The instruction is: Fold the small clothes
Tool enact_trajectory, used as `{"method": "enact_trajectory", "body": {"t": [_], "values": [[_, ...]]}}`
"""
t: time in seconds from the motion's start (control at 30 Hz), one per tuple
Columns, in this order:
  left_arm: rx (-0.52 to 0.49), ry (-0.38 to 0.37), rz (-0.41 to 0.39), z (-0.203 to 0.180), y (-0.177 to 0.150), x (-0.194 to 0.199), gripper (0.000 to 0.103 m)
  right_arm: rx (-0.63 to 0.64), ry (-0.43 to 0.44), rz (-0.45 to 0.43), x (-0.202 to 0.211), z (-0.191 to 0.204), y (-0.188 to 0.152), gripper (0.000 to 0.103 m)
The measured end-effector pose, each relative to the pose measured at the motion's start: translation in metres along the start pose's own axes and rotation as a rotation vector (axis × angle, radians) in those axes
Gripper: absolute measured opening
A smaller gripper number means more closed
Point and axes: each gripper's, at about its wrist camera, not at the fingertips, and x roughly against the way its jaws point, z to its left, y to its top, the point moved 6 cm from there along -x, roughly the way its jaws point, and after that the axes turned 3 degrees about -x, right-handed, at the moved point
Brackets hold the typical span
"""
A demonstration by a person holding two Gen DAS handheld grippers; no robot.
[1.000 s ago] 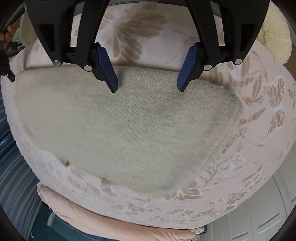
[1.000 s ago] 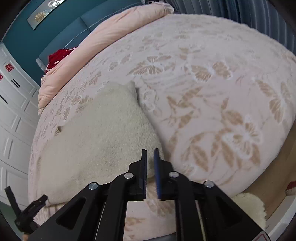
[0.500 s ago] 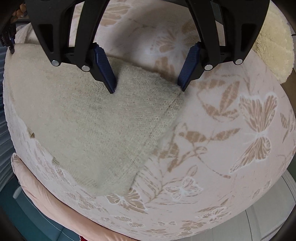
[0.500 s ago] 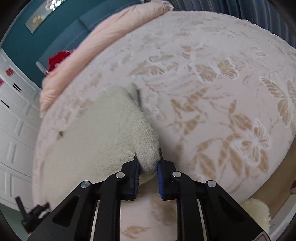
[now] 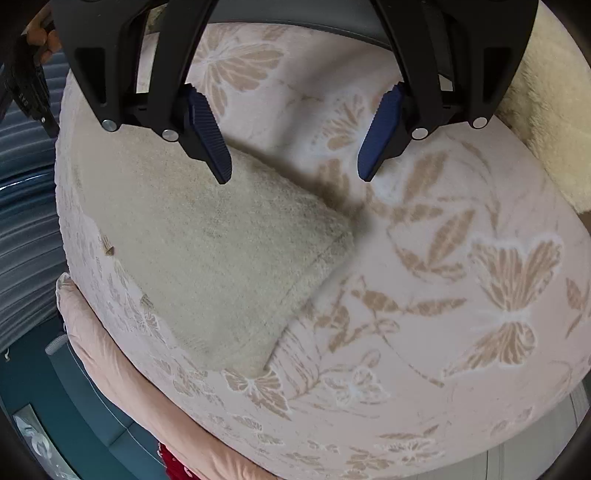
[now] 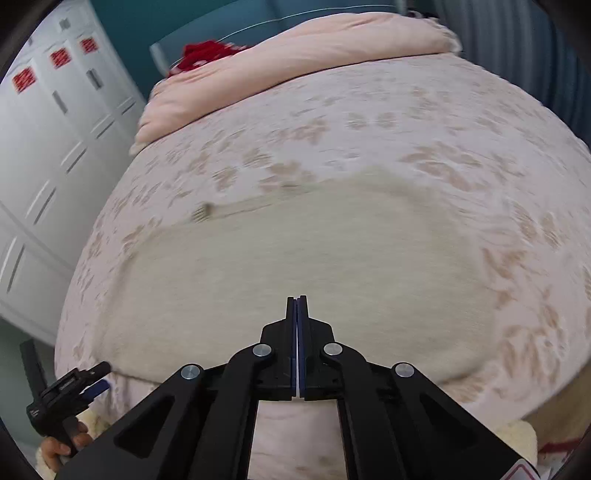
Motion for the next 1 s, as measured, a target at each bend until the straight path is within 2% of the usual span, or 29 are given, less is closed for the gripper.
{"method": "enact_trajectory", "body": {"t": [0.07,0.17,0.23,0.3,0.33,0.4,0.5,0.63,0.7,0.73,0.77,0.83,0.9,0.93,1.0], "values": [[0.02,-0.023,0.018,-0.004,-0.002,-0.005,0.069,0.063,0.035,0.046,-0.029,0.046,0.008,0.0],[0.007,-0.03,0.025,-0.006,-0.003,-0.004,0.072,0.122,0.033,0.103,-0.075,0.09,0.022,0.0],[0.006,-0.031,0.028,-0.003,-0.001,-0.005,0.073,0.134,0.0,0.161,-0.11,0.103,0.023,0.0],[0.018,-0.035,0.029,0.002,-0.001,-0.004,0.073,0.128,-0.034,0.297,-0.156,0.103,0.008,0.0],[0.024,-0.039,0.032,0.005,0.0,-0.005,0.073,0.132,-0.048,0.302,-0.168,0.102,0.003,0.0],[0.031,-0.048,0.04,0.008,0.001,-0.006,0.073,0.161,-0.067,0.281,-0.164,0.11,0.006,0.0],[0.037,-0.062,0.034,0.009,0.004,-0.004,0.073,0.1,0.029,0.224,-0.133,0.115,0.017,0.001],[-0.008,-0.086,-0.037,-0.012,0.024,0.013,0.074,0.046,0.0,0.121,-0.1,0.088,0.028,0.002],[-0.059,-0.096,-0.068,-0.028,0.045,0.019,0.081,-0.009,-0.027,0.071,-0.089,0.055,0.037,0.008],[-0.075,-0.097,-0.08,-0.036,0.058,0.018,0.085,-0.032,-0.056,0.046,-0.082,0.034,0.041,0.015],[-0.088,-0.094,-0.089,-0.042,0.071,0.016,0.085,-0.05,-0.101,0.028,-0.078,0.013,0.047,0.027],[-0.128,-0.084,-0.096,-0.054,0.098,0.004,0.086,-0.069,-0.187,0.008,-0.072,-0.028,0.06,0.044],[-0.175,-0.033,-0.087,-0.067,0.125,-0.017,0.086,-0.074,-0.238,-0.014,-0.067,-0.061,0.075,0.059],[-0.207,-0.035,-0.066,-0.073,0.136,-0.031,0.087,-0.066,-0.262,-0.017,-0.068,-0.075,0.084,0.07],[-0.239,0.018,-0.016,-0.078,0.153,-0.063,0.087,-0.049,-0.287,-0.017,-0.075,-0.097,0.1,0.073]]}}
